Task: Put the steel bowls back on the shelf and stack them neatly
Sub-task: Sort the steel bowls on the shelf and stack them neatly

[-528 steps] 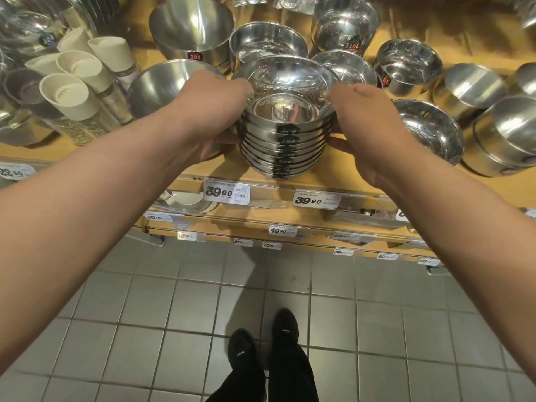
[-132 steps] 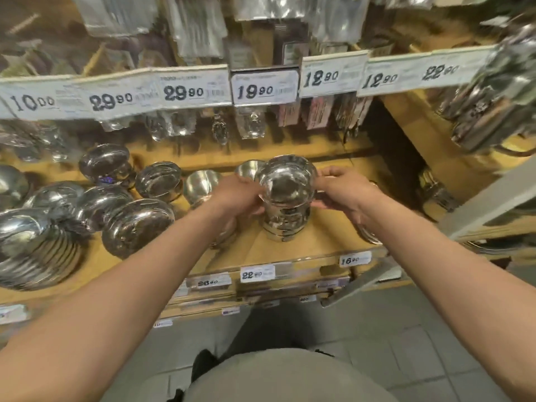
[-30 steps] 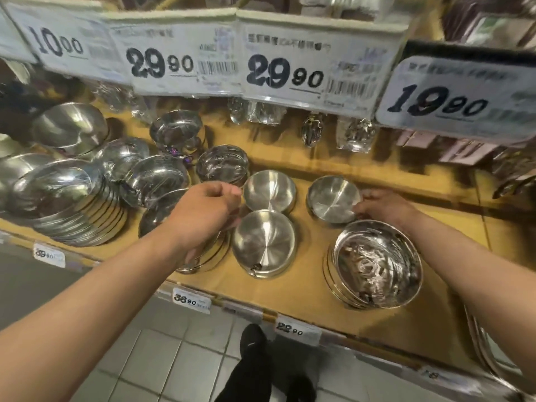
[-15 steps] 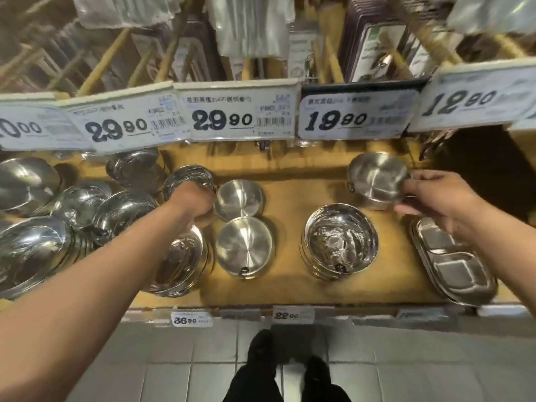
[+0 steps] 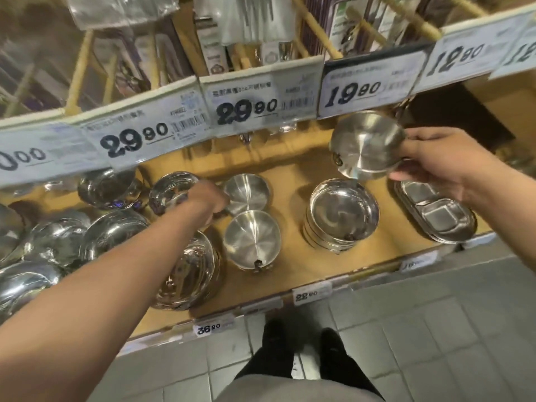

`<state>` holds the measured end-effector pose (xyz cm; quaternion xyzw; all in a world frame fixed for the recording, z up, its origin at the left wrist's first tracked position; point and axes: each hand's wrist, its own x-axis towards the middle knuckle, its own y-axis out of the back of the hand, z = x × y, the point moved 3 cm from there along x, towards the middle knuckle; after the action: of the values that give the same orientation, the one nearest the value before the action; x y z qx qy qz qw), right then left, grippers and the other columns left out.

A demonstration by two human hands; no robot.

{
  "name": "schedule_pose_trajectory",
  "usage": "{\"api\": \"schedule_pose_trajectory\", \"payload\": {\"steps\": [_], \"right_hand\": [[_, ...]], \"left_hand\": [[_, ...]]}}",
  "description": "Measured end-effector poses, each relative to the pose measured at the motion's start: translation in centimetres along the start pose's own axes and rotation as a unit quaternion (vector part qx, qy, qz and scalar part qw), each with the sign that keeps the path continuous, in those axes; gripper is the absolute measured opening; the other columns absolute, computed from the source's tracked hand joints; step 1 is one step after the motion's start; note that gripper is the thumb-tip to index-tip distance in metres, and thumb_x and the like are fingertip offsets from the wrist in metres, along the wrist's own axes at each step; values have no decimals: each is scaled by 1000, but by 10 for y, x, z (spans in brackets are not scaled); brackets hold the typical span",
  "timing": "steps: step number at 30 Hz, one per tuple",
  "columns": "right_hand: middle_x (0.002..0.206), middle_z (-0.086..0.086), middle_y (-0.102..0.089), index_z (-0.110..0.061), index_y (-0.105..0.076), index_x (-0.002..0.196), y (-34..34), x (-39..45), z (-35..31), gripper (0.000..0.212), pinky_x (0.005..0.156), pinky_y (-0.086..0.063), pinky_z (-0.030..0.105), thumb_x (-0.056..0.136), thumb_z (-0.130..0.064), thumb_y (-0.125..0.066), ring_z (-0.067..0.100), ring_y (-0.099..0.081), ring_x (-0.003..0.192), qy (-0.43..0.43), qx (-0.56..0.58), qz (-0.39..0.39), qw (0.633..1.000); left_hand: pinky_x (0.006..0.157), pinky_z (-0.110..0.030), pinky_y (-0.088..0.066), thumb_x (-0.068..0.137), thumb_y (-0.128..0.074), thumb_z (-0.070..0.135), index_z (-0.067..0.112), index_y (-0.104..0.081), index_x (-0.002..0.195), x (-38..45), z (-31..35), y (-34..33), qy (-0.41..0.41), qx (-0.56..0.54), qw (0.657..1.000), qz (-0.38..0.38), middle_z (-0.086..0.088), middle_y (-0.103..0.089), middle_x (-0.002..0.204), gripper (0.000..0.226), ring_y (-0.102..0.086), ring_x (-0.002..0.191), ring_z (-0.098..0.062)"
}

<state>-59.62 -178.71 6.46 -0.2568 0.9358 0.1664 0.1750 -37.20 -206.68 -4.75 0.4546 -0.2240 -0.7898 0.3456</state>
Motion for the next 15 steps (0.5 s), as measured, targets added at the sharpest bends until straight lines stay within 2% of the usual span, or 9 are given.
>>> {"api": "schedule_pose_trajectory", "payload": {"steps": [1,2,4,5,7,9,10,13,15], "right_hand": [[108,19,-74,-4,-70,119,-4,-4,-2,27,56,-62,22,94,4,-62,17,-74,66,0,-1,-8,1000],[108,19,-74,-5,-71,117,-7,-8,-5,27,57,-62,22,94,5,-62,18,-74,69,-2,0,-16,1000],[109,20,-74,-6,-72,116,-15,-15,-7,27,58,-62,23,93,5,-62,20,-75,72,-14,3,-32,999],[109,21,-75,-6,-72,117,-19,-17,-8,28,60,-63,24,93,5,-62,23,-75,76,-19,2,-40,999],[110,21,-75,-5,-71,119,-26,-21,-7,29,67,-63,30,94,4,-61,31,-76,92,-22,-5,-53,998],[110,21,-75,-6,-71,119,-34,-24,-3,28,70,-63,34,94,4,-62,36,-73,103,-27,-9,-60,998],[110,22,-75,-7,-72,116,-37,-26,-2,27,69,-63,34,94,4,-62,37,-73,102,-31,-7,-63,997],[111,23,-74,-7,-73,111,-45,-32,4,23,65,-63,29,94,3,-62,33,-71,96,-41,-1,-74,996],[112,24,-73,-6,-73,113,-49,-36,7,24,64,-63,28,94,4,-62,32,-71,94,-45,1,-78,996]], "left_hand": [[51,-25,-57,97,-64,6,-7,-54,131,0,2,-2,4,-5,1000,-7,-22,-70,111,38,-70,71,-24],[57,-27,-60,97,-63,5,-8,-54,131,3,2,-5,0,-10,1000,-9,-23,-70,110,38,-71,75,-26],[76,-35,-63,96,-61,-3,-11,-55,127,7,2,-8,5,-47,999,-22,-24,-73,100,32,-73,81,-30],[82,-40,-63,96,-60,-5,-12,-59,118,9,3,-9,5,-59,998,-31,-22,-74,91,23,-74,82,-29],[83,-43,-63,94,-61,-6,-8,-64,98,11,4,-10,4,-53,998,-41,-16,-76,74,6,-76,77,-22],[88,-50,-60,92,-62,-8,-13,-64,102,14,4,-11,4,-52,998,-43,-25,-76,87,11,-75,84,-30],[91,-53,-59,92,-62,-9,-15,-62,106,16,3,-11,6,-58,997,-46,-29,-74,92,15,-73,84,-33],[90,-53,-59,93,-63,-6,-13,-60,105,15,3,-7,11,-71,996,-55,-27,-73,84,14,-69,75,-31],[79,-47,-63,93,-65,-1,-11,-61,106,14,2,2,9,-92,994,-61,-24,-72,83,17,-69,69,-30]]}}
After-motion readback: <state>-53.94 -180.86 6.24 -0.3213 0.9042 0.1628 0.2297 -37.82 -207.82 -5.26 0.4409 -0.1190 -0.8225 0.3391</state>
